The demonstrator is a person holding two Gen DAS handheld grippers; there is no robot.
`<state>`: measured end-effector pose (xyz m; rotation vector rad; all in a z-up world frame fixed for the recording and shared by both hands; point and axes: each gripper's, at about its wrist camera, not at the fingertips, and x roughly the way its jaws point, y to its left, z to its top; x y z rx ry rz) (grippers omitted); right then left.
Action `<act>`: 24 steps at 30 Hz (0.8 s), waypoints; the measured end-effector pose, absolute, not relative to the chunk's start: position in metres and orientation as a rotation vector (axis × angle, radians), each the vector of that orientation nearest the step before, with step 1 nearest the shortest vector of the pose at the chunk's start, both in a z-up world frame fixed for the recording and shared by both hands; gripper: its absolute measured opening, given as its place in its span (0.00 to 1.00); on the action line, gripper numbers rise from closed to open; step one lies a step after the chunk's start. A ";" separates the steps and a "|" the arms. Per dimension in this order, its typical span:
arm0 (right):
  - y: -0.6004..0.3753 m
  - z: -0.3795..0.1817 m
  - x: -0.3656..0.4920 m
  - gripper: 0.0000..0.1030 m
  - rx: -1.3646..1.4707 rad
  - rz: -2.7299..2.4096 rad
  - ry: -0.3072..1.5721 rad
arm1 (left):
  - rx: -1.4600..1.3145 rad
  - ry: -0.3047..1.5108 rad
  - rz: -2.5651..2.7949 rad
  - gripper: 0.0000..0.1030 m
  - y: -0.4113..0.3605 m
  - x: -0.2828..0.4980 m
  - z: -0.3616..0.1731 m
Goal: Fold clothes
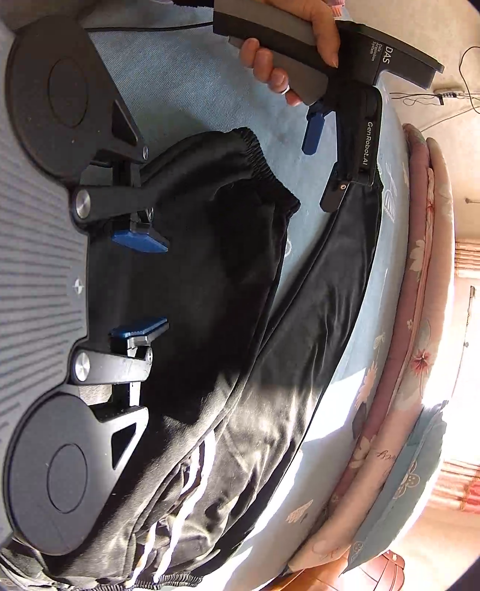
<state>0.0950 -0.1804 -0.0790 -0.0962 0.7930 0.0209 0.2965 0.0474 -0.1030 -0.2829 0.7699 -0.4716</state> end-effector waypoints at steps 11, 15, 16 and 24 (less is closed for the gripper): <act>-0.191 -0.087 0.040 0.59 -0.054 0.181 0.758 | -0.336 0.855 -0.416 0.99 0.049 0.207 -0.090; -0.195 -0.096 0.038 0.61 0.028 0.221 0.816 | -0.467 0.912 -0.464 0.99 0.047 0.187 -0.093; -0.194 -0.099 0.036 0.61 0.038 0.238 0.828 | -0.507 0.919 -0.468 0.99 0.045 0.187 -0.097; -0.206 -0.114 0.021 0.64 0.123 0.293 0.824 | -0.699 0.887 -0.363 0.99 0.044 0.195 -0.134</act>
